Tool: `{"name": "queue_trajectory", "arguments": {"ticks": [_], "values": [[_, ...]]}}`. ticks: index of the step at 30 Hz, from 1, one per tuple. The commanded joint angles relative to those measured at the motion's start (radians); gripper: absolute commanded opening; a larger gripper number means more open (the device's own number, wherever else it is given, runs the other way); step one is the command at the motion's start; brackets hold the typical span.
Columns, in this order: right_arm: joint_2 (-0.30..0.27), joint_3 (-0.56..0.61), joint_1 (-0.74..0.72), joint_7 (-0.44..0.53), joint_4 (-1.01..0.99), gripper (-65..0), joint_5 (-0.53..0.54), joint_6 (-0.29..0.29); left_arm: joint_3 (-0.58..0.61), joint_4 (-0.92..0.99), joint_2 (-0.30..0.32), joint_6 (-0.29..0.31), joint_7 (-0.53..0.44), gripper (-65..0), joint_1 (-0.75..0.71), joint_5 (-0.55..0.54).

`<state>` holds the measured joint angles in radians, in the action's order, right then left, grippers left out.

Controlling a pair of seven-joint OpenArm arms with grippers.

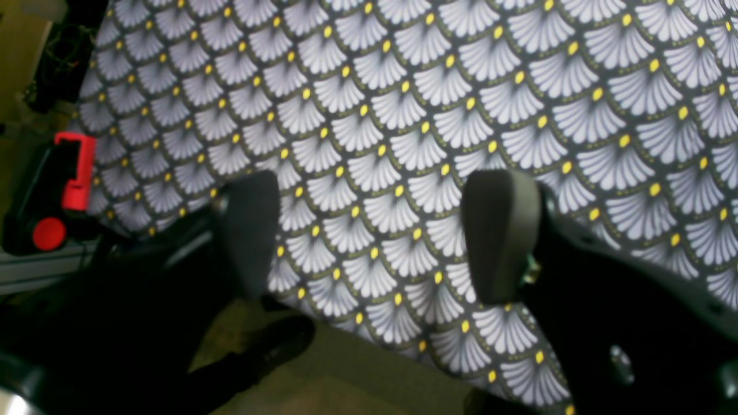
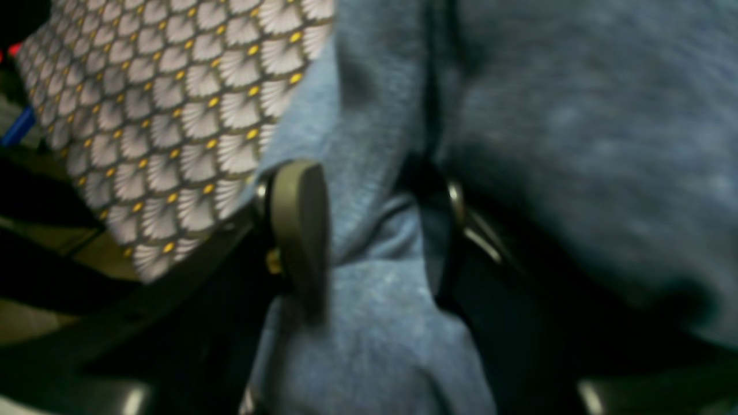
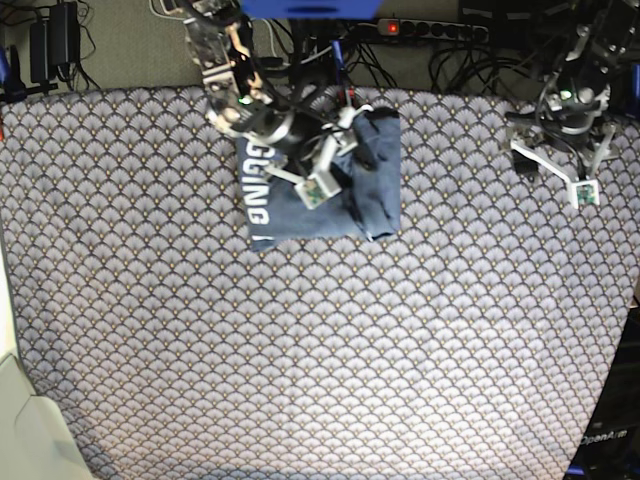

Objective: Fold the T-shirt properly
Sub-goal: 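Grasp the lettered edge of the folded shirt with the right gripper, then tuck and press the shirt edge under the stack with the right gripper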

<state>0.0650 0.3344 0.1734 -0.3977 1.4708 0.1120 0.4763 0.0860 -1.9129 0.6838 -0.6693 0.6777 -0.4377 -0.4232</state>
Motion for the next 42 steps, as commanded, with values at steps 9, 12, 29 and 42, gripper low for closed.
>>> {"name": "queue_trajectory", "arguments": {"ticks": [9,12,29,42], "values": [[0.0,0.094,-0.05,0.015,0.018,-63.1,0.018,0.009,-0.009,-0.013,0.018,-0.005,-0.016,-16.4,0.006,0.014],[0.0,0.098,-0.05,0.015,0.046,-63.5,0.019,0.009,-0.009,-0.013,0.018,-0.005,-0.016,-16.4,0.006,0.014],[0.029,0.124,-0.067,0.006,0.005,-63.1,0.021,0.011,-0.009,-0.013,0.018,-0.005,-0.016,-16.4,0.006,0.014],[-0.008,0.142,0.016,0.004,0.193,-37.6,0.021,0.124,-0.009,-0.015,0.018,-0.005,-0.016,-16.4,0.004,0.014]]}}
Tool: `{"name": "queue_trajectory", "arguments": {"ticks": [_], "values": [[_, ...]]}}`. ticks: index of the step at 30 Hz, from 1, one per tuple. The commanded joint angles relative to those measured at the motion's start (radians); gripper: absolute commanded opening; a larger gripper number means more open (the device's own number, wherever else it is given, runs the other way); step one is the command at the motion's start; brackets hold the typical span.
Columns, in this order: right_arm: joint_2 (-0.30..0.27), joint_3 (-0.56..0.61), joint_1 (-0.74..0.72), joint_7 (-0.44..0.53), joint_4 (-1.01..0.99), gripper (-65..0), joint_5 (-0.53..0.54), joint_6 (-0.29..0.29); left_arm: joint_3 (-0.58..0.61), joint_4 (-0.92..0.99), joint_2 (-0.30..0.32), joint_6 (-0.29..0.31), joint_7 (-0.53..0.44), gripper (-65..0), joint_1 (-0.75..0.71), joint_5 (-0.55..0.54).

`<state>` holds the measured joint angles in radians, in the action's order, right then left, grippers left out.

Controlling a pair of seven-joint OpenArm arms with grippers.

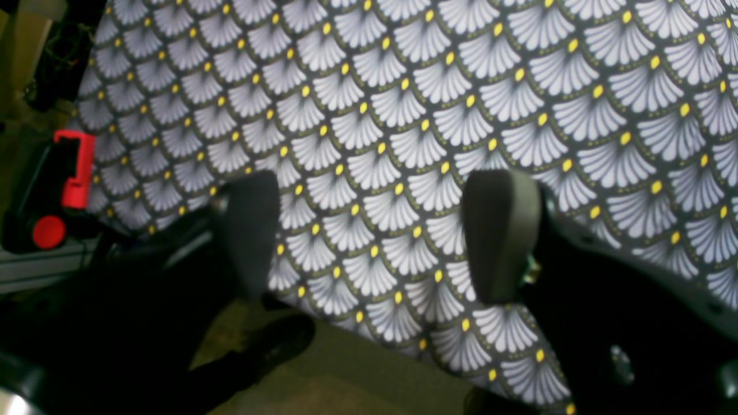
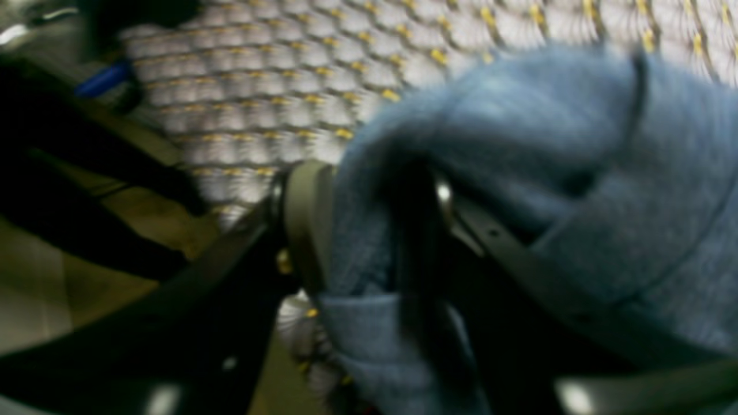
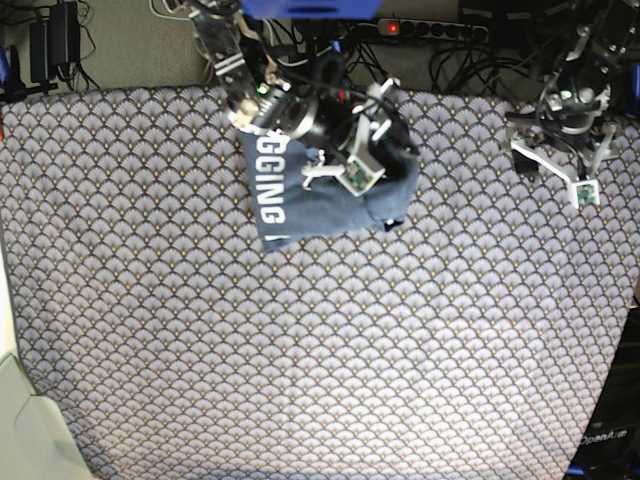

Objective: Fold the T-shirt properly
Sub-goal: 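Tuck and press the shirt edge under the stack with the right gripper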

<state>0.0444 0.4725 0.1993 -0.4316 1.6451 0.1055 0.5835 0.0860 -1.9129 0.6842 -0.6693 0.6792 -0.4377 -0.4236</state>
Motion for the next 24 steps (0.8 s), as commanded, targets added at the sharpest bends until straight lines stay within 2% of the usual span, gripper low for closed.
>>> {"name": "queue_trajectory", "arguments": {"ticks": [1,9,20,24], "values": [[0.012,0.001,0.002,0.038,0.053,-36.3,0.027,0.023,-0.009,-0.017,0.018,-0.005,-0.017,-16.4,0.004,0.015],[-0.07,-0.013,0.045,0.047,0.195,-35.5,0.027,0.023,-0.009,-0.021,0.015,-0.005,-0.017,-16.4,0.001,0.015],[-0.074,-0.107,-0.059,0.037,0.208,-35.4,0.027,0.03,-0.009,-0.023,0.015,-0.005,-0.017,-16.4,-0.019,0.015],[-0.107,-0.122,-0.128,0.037,0.142,-35.5,0.027,0.03,-0.009,-0.023,0.015,-0.007,-0.016,-16.4,-0.031,0.015]]}}
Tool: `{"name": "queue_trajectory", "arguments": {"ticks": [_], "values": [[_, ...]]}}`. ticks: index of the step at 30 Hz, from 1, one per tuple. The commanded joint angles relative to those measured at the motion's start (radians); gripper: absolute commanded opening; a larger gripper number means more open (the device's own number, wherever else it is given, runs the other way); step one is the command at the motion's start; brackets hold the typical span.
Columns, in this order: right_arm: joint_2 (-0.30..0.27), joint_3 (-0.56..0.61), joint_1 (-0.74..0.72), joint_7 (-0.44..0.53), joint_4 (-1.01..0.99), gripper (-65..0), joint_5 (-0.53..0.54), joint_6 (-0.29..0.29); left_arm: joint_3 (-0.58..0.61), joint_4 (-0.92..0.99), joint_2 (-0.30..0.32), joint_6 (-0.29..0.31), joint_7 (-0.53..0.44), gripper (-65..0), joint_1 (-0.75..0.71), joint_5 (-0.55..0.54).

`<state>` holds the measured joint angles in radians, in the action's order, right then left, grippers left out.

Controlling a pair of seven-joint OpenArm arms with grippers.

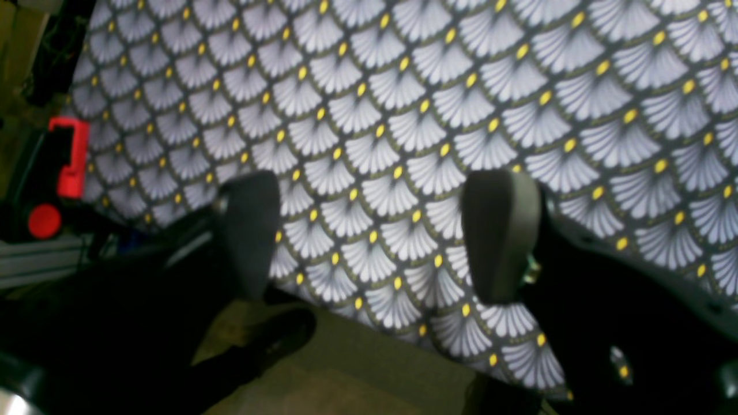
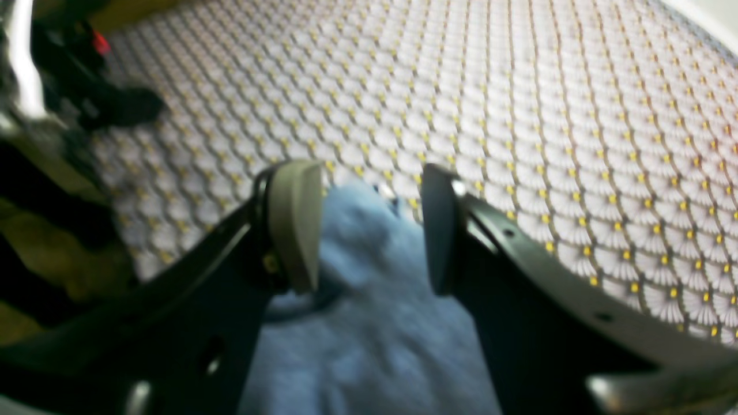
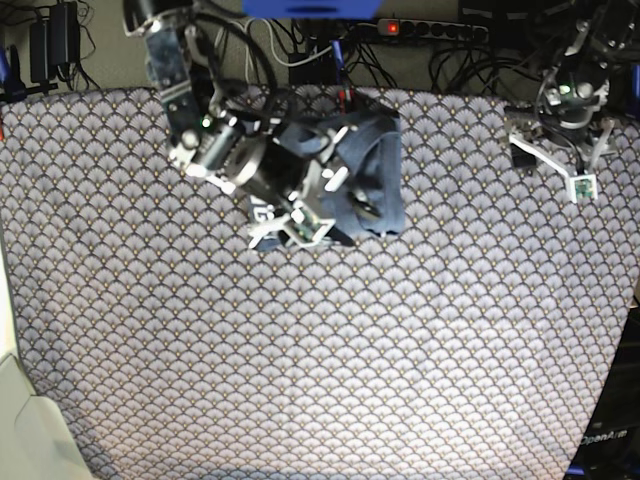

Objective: Fold the T-shirt properly
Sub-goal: 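Tuck and press the shirt edge under the stack with the right gripper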

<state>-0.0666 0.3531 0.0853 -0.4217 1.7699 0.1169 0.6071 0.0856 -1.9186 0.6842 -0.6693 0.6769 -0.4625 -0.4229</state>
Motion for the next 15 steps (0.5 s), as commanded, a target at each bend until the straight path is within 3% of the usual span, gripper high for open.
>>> {"name": "queue_trajectory", "arguments": {"ticks": [1,4,10,15], "values": [[-0.002,-0.004,-0.025,0.027,-0.005,-35.6,0.016,0.006,-0.008,-0.017,0.015,-0.007,-0.013,-16.4,-0.008,0.014],[-0.026,-0.006,-0.032,0.037,-0.043,-39.6,0.016,0.006,-0.008,-0.017,0.015,-0.007,-0.013,-16.4,-0.011,0.014],[-0.026,-0.006,-0.029,0.039,-0.051,-64.0,0.016,0.006,-0.008,-0.015,0.015,-0.007,-0.013,-16.4,-0.005,0.014],[-0.023,-0.006,-0.055,0.039,-0.124,-65.0,0.016,0.006,-0.01,-0.014,0.015,-0.007,-0.013,-16.4,-0.003,0.014]]}}
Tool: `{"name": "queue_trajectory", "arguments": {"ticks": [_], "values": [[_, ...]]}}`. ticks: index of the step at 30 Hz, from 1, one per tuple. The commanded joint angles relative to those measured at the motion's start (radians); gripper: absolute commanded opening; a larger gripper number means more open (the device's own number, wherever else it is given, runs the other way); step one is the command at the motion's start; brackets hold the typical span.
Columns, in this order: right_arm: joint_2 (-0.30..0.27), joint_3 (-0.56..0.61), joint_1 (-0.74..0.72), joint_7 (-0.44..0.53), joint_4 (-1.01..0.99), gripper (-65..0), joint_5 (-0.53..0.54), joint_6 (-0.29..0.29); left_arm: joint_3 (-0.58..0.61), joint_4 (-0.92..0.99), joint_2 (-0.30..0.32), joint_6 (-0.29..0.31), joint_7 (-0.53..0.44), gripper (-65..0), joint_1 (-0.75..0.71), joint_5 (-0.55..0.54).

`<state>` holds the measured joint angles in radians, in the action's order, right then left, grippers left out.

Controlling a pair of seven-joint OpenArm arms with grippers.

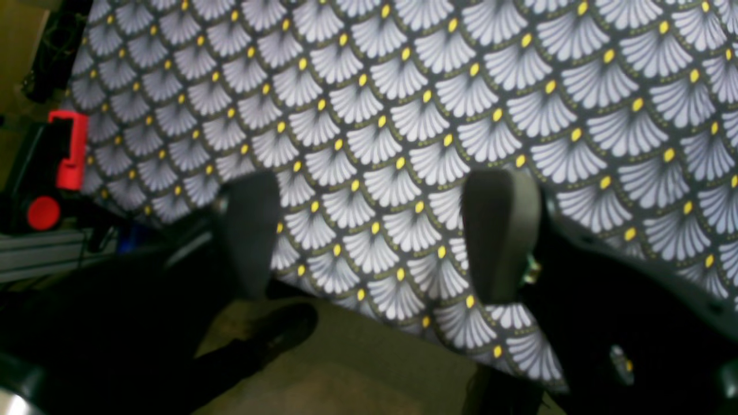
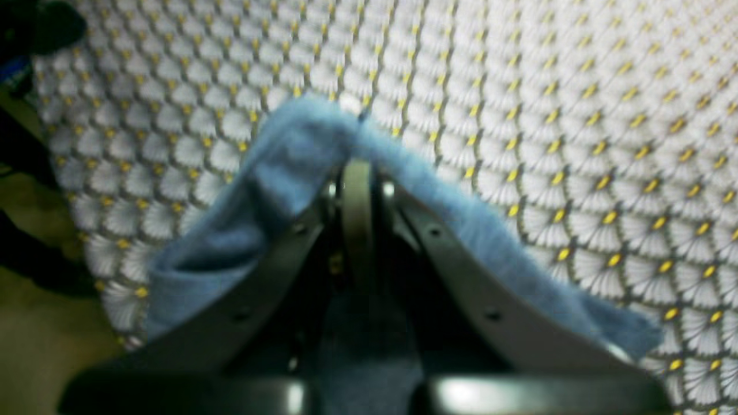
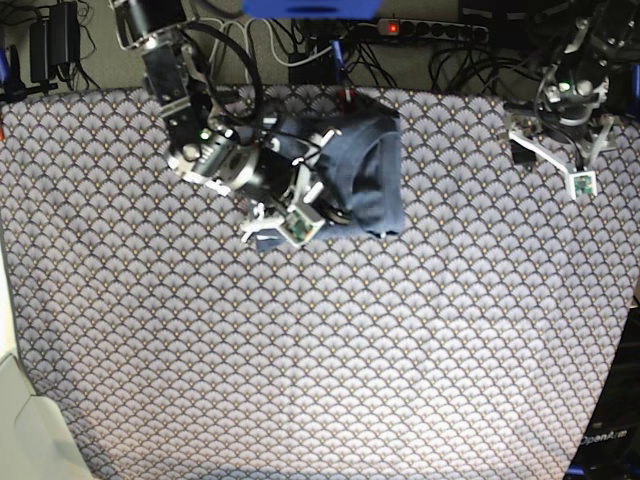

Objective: Fold the T-shirt properly
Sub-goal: 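Tuck and press the shirt edge under the stack with the right gripper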

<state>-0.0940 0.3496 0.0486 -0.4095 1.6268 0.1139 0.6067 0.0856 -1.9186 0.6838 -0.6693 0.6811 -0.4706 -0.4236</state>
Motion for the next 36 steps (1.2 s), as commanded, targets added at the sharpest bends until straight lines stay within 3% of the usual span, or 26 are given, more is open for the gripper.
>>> {"name": "queue_trajectory", "arguments": {"ticks": [1,18,23,30,32,36], "values": [[0.006,-0.002,-0.026,0.028,-0.004,-65.0,0.019,0.006,-0.01,-0.014,0.015,-0.007,-0.018,-16.4,0.005,0.015],[0.058,-0.001,-0.06,0.228,-0.348,-65.0,0.019,0.006,-0.01,-0.009,0.015,-0.007,-0.018,-16.4,0.005,0.015],[0.052,-0.001,-0.034,0.217,-0.173,-65.0,0.019,0.006,-0.01,-0.017,0.015,-0.007,-0.018,-16.4,0.005,0.015],[0.052,-0.071,0.03,0.09,0.076,-65.0,0.019,0.006,-0.01,-0.066,0.015,-0.007,-0.024,-17.5,-0.003,0.012],[0.05,-0.096,0.063,0.06,0.134,-65.0,0.019,0.006,-0.01,-0.074,0.014,-0.007,-0.027,-23.0,-0.004,0.009],[0.007,-0.163,0.159,0.01,0.258,-65.0,0.016,0.006,-0.005,-0.08,0.001,-0.007,-0.028,-48.6,-0.004,0.004]]}}
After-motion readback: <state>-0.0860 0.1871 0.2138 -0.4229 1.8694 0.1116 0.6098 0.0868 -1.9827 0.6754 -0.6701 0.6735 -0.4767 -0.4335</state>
